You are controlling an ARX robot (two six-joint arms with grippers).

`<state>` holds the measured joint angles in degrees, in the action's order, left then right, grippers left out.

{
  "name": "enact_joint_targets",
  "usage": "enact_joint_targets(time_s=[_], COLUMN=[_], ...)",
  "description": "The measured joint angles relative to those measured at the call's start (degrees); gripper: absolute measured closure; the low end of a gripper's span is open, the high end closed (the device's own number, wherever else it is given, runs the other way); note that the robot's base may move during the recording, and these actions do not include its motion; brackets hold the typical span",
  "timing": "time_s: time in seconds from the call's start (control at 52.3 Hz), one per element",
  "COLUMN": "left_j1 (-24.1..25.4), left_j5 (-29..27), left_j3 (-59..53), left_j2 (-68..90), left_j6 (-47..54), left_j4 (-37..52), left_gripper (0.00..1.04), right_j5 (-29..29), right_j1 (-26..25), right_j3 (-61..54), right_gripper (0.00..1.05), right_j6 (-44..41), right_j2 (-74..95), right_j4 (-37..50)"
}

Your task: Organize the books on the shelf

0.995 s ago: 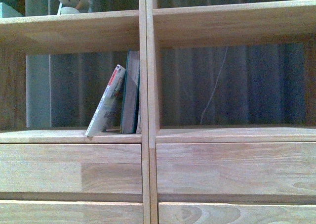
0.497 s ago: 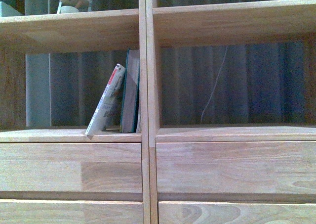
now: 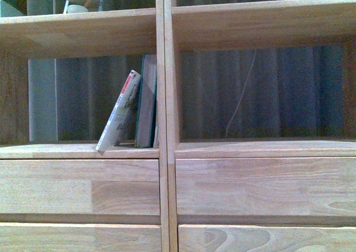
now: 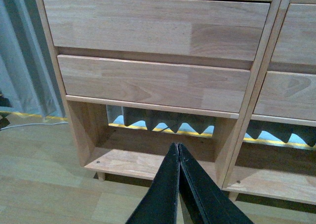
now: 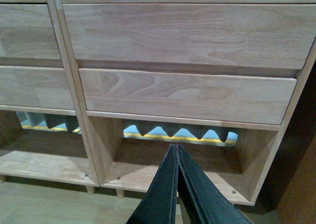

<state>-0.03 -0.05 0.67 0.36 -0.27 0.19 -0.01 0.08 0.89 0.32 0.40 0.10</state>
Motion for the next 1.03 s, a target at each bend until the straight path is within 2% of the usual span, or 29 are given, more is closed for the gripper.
enact_joint_targets(time_s=[0.134,0.191,0.287,0.631,0.708,1.033], left_j1=[0.0,0.0,0.0,0.0,0.0,0.0], left_j5=[0.0,-0.02,-0.02,0.0,-0.02,0.0], left_j3=[0.0,0.0,0.0,0.0,0.0,0.0], left_j2=[0.0,0.0,0.0,0.0,0.0,0.0], left_j6=[-0.04,0.0,0.0,0.02,0.04,0.04], left_j4=[0.0,0.0,0.0,0.0,0.0,0.0], left_gripper=[1.01,0.91,0.66,0.06,0.08,0.07], right_j5=[0.0,-0.02,-0.02,-0.02,-0.02,-0.02], right_j1=[0.0,0.0,0.0,0.0,0.0,0.0], right_j3=[0.0,0.0,0.0,0.0,0.0,0.0], right_gripper=[1.02,1.02,0.78,0.19,0.06,0.07], right_j6=[0.0,-0.04,-0.11,-0.11,-0.09,-0.11], right_j2=[0.0,0.0,0.0,0.0,0.0,0.0], right_j4=[0.0,0.0,0.0,0.0,0.0,0.0])
